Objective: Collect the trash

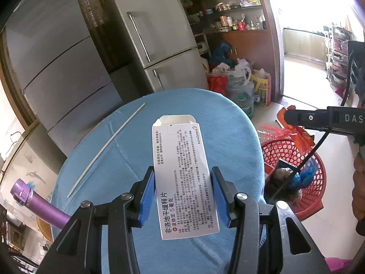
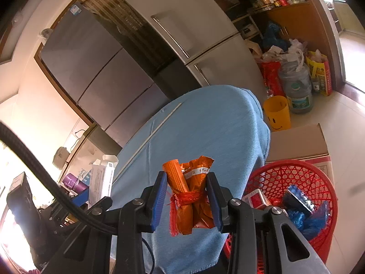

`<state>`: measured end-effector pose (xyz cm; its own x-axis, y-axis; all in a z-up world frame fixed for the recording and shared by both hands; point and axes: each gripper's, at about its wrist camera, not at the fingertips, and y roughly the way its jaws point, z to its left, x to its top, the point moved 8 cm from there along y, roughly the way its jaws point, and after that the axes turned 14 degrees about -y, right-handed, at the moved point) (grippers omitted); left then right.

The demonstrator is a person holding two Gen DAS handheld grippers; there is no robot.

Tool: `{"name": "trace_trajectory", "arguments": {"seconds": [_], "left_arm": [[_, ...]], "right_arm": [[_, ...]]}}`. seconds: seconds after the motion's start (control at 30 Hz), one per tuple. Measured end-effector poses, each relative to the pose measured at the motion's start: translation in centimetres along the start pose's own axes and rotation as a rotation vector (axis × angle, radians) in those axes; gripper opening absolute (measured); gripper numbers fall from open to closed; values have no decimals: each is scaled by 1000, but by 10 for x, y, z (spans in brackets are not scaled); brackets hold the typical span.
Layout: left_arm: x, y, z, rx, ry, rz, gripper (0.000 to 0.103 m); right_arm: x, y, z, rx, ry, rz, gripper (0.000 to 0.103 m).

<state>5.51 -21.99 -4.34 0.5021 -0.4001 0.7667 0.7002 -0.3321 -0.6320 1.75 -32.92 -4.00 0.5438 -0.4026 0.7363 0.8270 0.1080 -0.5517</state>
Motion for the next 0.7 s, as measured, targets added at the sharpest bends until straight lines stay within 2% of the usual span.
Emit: {"name": "trace_trajectory", "arguments": {"seconds": [0.7], "left_arm": [[-3, 4, -19, -13, 47, 8, 49]], "right_arm": [[-4, -10, -7, -18, 29, -16, 38]]}}
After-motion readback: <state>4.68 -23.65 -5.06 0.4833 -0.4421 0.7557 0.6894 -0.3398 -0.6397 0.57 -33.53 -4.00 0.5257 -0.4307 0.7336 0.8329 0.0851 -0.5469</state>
